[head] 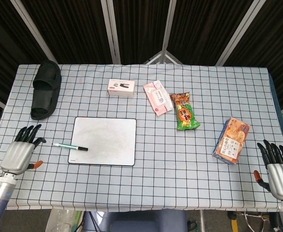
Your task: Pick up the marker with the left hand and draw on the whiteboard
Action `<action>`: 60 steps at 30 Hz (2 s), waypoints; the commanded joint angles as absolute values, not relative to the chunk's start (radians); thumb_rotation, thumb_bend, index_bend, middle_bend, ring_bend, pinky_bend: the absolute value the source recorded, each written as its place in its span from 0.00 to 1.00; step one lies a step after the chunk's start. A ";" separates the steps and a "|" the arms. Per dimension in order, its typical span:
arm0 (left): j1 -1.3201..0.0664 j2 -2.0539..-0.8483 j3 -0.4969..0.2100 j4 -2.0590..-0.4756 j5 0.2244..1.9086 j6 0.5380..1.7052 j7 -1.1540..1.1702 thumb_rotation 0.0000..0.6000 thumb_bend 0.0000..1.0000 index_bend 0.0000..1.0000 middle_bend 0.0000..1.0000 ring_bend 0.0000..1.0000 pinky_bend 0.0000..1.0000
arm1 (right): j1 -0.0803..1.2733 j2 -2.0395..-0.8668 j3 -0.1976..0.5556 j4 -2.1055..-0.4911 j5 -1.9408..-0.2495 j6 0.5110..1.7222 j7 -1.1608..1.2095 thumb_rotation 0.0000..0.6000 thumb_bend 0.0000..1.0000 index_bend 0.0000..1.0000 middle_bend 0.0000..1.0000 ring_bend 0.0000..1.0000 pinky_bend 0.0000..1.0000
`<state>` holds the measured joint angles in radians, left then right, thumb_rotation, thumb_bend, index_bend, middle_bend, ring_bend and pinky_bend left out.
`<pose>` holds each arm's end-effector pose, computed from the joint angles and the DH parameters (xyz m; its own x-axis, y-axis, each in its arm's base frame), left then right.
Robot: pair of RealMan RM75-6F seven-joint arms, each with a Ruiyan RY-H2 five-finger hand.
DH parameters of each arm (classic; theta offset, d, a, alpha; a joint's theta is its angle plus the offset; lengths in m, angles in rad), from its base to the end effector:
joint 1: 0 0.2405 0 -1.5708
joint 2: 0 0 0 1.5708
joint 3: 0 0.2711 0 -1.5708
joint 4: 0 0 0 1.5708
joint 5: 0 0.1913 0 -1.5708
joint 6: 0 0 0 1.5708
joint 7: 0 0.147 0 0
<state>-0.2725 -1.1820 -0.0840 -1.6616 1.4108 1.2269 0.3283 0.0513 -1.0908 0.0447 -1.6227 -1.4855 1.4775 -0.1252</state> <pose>-0.2834 0.2416 0.1309 0.5860 0.1360 0.7988 0.8086 -0.1622 -0.5656 -0.3254 -0.1718 0.1903 0.5201 -0.0316 0.8535 -0.8530 0.0324 0.5210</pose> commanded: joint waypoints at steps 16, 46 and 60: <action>-0.483 -1.423 -0.126 -1.414 1.236 0.977 0.593 1.00 0.31 0.46 0.00 0.00 0.00 | 0.056 -1.091 0.053 -1.624 -1.476 1.469 -0.100 1.00 0.36 0.00 0.00 0.00 0.00; -0.523 -1.520 -0.104 -1.339 1.199 0.959 0.550 1.00 0.41 0.47 0.01 0.00 0.00 | 0.063 -1.094 0.051 -1.632 -1.481 1.457 -0.083 1.00 0.36 0.00 0.00 0.00 0.00; -0.535 -1.548 -0.099 -1.328 1.188 0.966 0.554 1.00 0.48 0.60 0.04 0.00 0.00 | 0.061 -1.091 0.052 -1.638 -1.474 1.455 -0.077 1.00 0.36 0.00 0.00 0.00 0.00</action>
